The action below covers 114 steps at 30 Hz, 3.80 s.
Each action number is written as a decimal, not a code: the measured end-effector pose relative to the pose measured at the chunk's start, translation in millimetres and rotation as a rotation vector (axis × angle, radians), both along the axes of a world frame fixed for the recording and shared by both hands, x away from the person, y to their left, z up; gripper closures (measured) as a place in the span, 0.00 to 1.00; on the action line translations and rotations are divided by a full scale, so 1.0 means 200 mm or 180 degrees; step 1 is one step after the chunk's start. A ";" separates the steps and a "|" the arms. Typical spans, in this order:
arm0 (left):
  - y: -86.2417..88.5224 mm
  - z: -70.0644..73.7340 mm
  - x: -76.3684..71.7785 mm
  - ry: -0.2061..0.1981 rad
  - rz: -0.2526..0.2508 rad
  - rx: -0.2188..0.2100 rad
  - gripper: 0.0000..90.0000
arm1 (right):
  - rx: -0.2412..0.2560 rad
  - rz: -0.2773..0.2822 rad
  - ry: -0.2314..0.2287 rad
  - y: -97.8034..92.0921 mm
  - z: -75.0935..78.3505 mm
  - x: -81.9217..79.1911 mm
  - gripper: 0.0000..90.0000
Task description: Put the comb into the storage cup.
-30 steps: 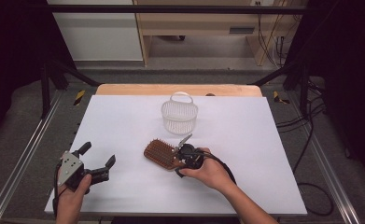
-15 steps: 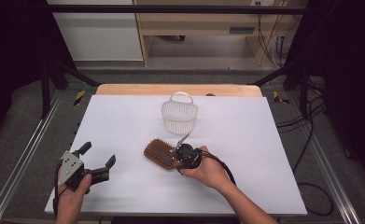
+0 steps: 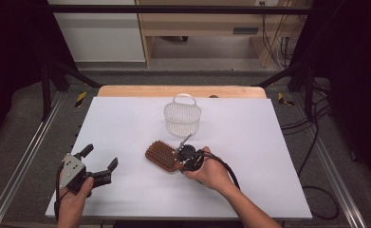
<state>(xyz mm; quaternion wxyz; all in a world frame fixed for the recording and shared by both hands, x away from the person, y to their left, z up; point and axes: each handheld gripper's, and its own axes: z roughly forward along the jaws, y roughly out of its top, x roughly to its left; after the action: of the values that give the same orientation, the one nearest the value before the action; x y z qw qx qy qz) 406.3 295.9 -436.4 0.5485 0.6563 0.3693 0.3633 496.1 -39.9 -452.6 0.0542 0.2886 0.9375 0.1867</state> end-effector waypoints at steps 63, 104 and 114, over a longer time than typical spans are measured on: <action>-0.60 0.31 0.28 0.0633 -0.0968 -0.0874 0.04 | 0.1605 -0.0223 -0.1359 -0.35 0.18 -0.21 0.81; -0.74 0.38 0.35 0.1058 -0.0828 -0.1395 0.54 | 0.1850 -0.0197 -0.1505 -0.27 0.15 -0.26 0.81; -0.77 0.41 0.34 0.0997 -0.0872 -0.1275 0.56 | 0.1906 -0.0213 -0.1442 -0.27 0.14 -0.25 0.81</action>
<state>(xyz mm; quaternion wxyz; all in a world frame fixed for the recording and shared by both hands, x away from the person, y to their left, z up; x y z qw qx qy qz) 474.1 142.7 -355.4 0.6474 0.6268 0.4218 0.0999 446.0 -93.0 -424.8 0.1795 0.2735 0.7957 0.5097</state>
